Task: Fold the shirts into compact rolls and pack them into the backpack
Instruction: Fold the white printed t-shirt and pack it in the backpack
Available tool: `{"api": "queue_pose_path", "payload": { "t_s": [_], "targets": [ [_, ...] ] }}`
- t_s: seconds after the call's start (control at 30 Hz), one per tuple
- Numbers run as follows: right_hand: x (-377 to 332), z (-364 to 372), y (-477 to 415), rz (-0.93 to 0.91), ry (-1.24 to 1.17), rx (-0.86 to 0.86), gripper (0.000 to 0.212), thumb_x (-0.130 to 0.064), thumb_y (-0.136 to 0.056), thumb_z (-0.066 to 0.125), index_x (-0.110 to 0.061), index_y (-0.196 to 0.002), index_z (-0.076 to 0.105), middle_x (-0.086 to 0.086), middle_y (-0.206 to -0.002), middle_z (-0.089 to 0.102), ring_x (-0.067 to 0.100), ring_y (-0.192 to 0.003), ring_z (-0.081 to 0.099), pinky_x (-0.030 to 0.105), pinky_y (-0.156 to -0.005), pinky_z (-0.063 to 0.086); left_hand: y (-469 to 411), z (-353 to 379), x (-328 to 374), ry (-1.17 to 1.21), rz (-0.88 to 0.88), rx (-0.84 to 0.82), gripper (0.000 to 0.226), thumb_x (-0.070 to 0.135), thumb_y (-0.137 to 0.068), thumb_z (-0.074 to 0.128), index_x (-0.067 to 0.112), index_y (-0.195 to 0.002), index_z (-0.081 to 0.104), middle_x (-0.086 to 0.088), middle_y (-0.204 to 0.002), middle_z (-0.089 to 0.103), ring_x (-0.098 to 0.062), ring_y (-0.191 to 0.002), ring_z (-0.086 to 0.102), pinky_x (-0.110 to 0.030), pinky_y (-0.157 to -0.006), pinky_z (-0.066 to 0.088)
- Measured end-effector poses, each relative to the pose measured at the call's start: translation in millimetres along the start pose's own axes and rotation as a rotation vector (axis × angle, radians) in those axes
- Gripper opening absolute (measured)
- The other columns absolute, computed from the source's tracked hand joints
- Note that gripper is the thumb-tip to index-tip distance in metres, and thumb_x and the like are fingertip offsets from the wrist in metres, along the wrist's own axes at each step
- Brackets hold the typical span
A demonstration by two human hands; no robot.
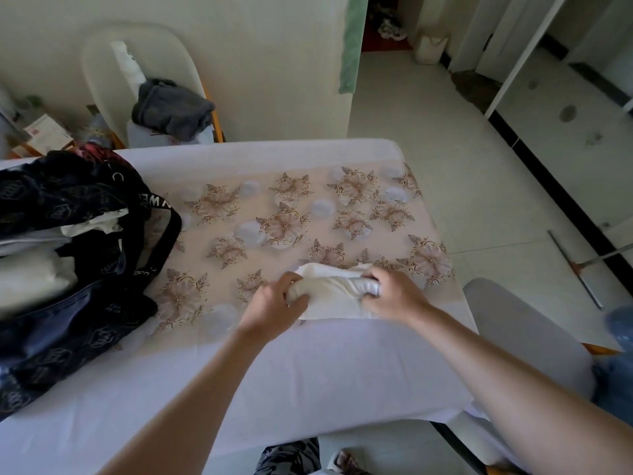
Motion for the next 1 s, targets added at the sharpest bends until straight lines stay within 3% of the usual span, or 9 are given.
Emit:
{"api": "queue_pose_path", "payload": {
  "t_s": [0.1, 0.23, 0.37, 0.53, 0.67, 0.77, 0.83, 0.93, 1.0],
  "targets": [
    [9, -7, -18, 0.160, -0.275, 0.063, 0.035, -0.023, -0.075, 0.069, -0.030, -0.108, 0.057, -0.010, -0.095, 0.066, 0.013, -0.085, 0.064, 0.031, -0.069, 0.052, -21, -3, -8, 0.162, -0.199, 0.003, 0.029, 0.037, -0.085, 0.068, 0.036, -0.112, 0.058, 0.011, -0.080, 0.066, -0.001, -0.069, 0.061, -0.024, -0.059, 0.054],
    [18, -1, -43, 0.321, -0.346, 0.178, 0.015, -0.033, -0.087, 0.067, -0.026, -0.099, 0.059, -0.013, -0.088, 0.063, 0.010, -0.081, 0.059, 0.024, -0.062, 0.040, -50, 10, -15, 0.270, -0.357, 0.013, 0.041, 0.038, -0.091, 0.062, 0.032, -0.129, 0.050, 0.002, -0.111, 0.059, -0.019, -0.089, 0.062, -0.034, -0.063, 0.056],
    [26, 3, -60, 0.411, -0.329, 0.244, 0.036, -0.039, -0.095, 0.060, -0.016, -0.068, 0.060, -0.004, -0.061, 0.058, 0.019, -0.064, 0.056, 0.029, -0.052, 0.033, -74, 25, -19, 0.267, -0.480, -0.034, 0.025, 0.044, -0.089, 0.061, 0.027, -0.108, 0.063, 0.001, -0.094, 0.067, -0.014, -0.072, 0.063, -0.022, -0.051, 0.046],
    [42, -8, -68, 0.505, -0.067, 0.316, 0.049, -0.046, -0.101, 0.048, -0.015, -0.064, 0.054, 0.004, -0.065, 0.060, 0.025, -0.064, 0.056, 0.031, -0.053, 0.033, -90, 22, -22, 0.081, -0.365, 0.025, 0.031, 0.030, -0.100, 0.048, 0.018, -0.079, 0.068, 0.000, -0.063, 0.062, -0.020, -0.056, 0.057, -0.027, -0.046, 0.044],
    [43, -14, -75, 0.491, 0.150, 0.337, 0.045, -0.048, -0.103, 0.044, -0.014, -0.079, 0.063, 0.009, -0.079, 0.068, 0.026, -0.069, 0.053, 0.031, -0.060, 0.033, -98, 23, -32, -0.181, -0.373, -0.041, 0.043, 0.041, -0.104, 0.040, 0.012, -0.083, 0.063, -0.001, -0.066, 0.056, -0.022, -0.060, 0.055, -0.030, -0.049, 0.044],
    [49, -3, -85, 0.452, 0.022, 0.292, 0.045, -0.049, -0.098, 0.051, -0.013, -0.074, 0.062, 0.007, -0.074, 0.069, 0.029, -0.073, 0.065, 0.033, -0.059, 0.046, -105, 26, -28, -0.221, -0.344, -0.062, 0.033, 0.037, -0.102, 0.047, 0.012, -0.096, 0.068, -0.008, -0.092, 0.066, -0.026, -0.083, 0.060, -0.039, -0.067, 0.055],
    [49, 0, -83, 0.442, -0.089, 0.259, 0.036, -0.051, -0.096, 0.053, -0.018, -0.090, 0.066, -0.003, -0.080, 0.069, 0.022, -0.077, 0.066, 0.035, -0.069, 0.053, -103, 17, -12, -0.211, -0.169, 0.078, 0.021, 0.027, -0.094, 0.062, 0.013, -0.109, 0.067, -0.006, -0.110, 0.062, -0.027, -0.102, 0.055, -0.042, -0.081, 0.052],
    [43, -7, -57, 0.455, -0.263, 0.336, 0.031, -0.051, -0.095, 0.053, -0.020, -0.098, 0.053, -0.012, -0.083, 0.062, 0.016, -0.076, 0.060, 0.034, -0.071, 0.046, -78, 1, 11, -0.163, 0.025, 0.282, 0.019, 0.019, -0.088, 0.068, 0.013, -0.102, 0.058, -0.003, -0.100, 0.057, -0.026, -0.092, 0.054, -0.039, -0.078, 0.048],
    [45, -5, -31, 0.462, -0.283, 0.371, 0.029, -0.049, -0.091, 0.057, -0.020, -0.087, 0.052, -0.010, -0.078, 0.062, 0.016, -0.076, 0.060, 0.034, -0.067, 0.043, -54, 3, 6, -0.044, -0.077, 0.272, 0.020, 0.026, -0.091, 0.065, 0.016, -0.093, 0.047, 0.001, -0.092, 0.051, -0.022, -0.082, 0.050, -0.035, -0.071, 0.042]
  ]
}}
Point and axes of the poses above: each hand's wrist, its own y-axis away from the middle knuckle, its own z-axis out of the palm, x = y × z, the point moved 7 cm from there along -y, towards the middle knuckle
